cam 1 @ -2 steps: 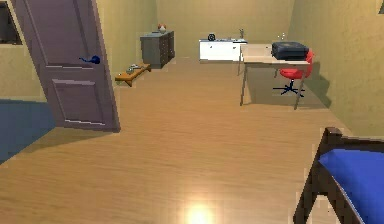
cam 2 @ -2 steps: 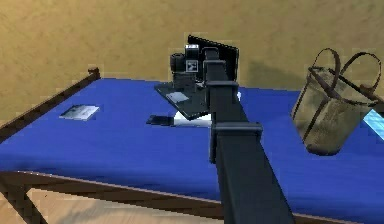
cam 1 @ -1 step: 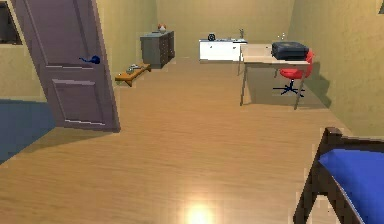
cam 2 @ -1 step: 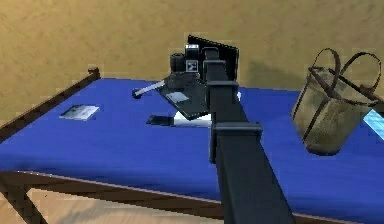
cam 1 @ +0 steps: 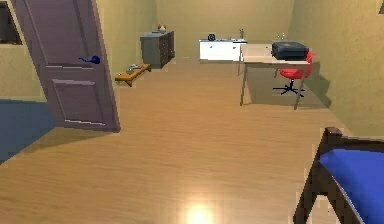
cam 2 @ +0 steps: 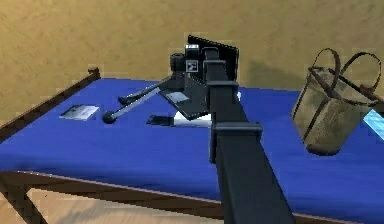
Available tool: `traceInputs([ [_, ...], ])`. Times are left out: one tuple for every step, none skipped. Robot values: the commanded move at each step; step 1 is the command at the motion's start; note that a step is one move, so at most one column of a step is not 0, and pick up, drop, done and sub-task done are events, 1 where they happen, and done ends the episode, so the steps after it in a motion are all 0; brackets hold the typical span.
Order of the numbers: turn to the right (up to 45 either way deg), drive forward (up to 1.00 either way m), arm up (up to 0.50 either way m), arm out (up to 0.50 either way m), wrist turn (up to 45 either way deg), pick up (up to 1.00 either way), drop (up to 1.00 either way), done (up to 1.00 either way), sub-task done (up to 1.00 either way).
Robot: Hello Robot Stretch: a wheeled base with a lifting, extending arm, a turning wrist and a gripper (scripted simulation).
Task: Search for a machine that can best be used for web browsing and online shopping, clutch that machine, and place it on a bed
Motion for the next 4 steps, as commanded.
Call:
traceInputs([
  [0.0,0.0,0.0,0.0,-45.0,0.0,0.0,0.0,0.0],
  [0.0,0.0,0.0,-0.4,0.0,0.0,0.0,0.0,0.0],
  [0.0,0.0,0.0,0.48,0.0,0.0,0.0,0.0,0.0],
  [0.0,0.0,0.0,0.0,45.0,0.0,0.0,0.0,0.0],
])
